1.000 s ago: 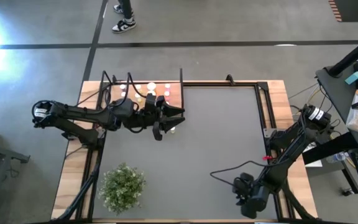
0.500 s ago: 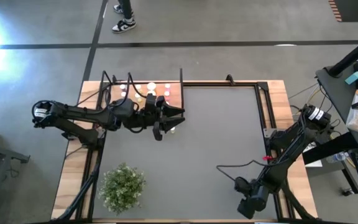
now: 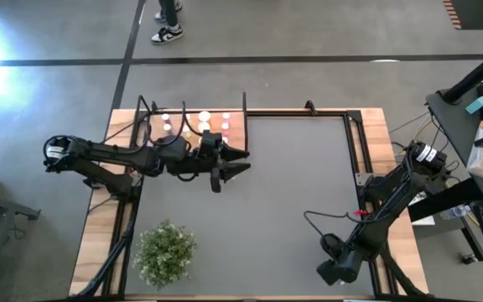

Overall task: Pick and place medicine bottles onto shelf by color
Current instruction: Move the blue pill bottle to the middle left of the table

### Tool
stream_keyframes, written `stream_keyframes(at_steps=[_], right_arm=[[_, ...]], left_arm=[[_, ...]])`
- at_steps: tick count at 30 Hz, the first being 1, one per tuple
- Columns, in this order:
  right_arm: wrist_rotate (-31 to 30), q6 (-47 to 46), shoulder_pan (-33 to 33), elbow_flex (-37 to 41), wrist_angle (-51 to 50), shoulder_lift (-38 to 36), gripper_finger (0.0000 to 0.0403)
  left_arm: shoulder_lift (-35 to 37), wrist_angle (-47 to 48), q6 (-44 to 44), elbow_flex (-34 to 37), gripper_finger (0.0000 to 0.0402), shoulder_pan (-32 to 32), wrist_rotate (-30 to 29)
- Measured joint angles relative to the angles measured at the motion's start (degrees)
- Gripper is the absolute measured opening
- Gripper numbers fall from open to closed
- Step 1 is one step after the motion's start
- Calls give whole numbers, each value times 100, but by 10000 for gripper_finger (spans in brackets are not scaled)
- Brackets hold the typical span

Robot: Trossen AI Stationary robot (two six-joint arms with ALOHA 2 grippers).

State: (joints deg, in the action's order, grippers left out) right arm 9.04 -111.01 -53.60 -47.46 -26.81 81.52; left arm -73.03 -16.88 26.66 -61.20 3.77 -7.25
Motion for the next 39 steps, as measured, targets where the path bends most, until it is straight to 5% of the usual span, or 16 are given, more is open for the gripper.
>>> stream_keyframes(at_steps=[25,39], right_arm=[[94,451,0,-21,15,716,170],[275,462,0,6,-12,606,91]], left_arm=[[0,-14,0,1,203,0,0],[0,-13,1,1,203,0,0]])
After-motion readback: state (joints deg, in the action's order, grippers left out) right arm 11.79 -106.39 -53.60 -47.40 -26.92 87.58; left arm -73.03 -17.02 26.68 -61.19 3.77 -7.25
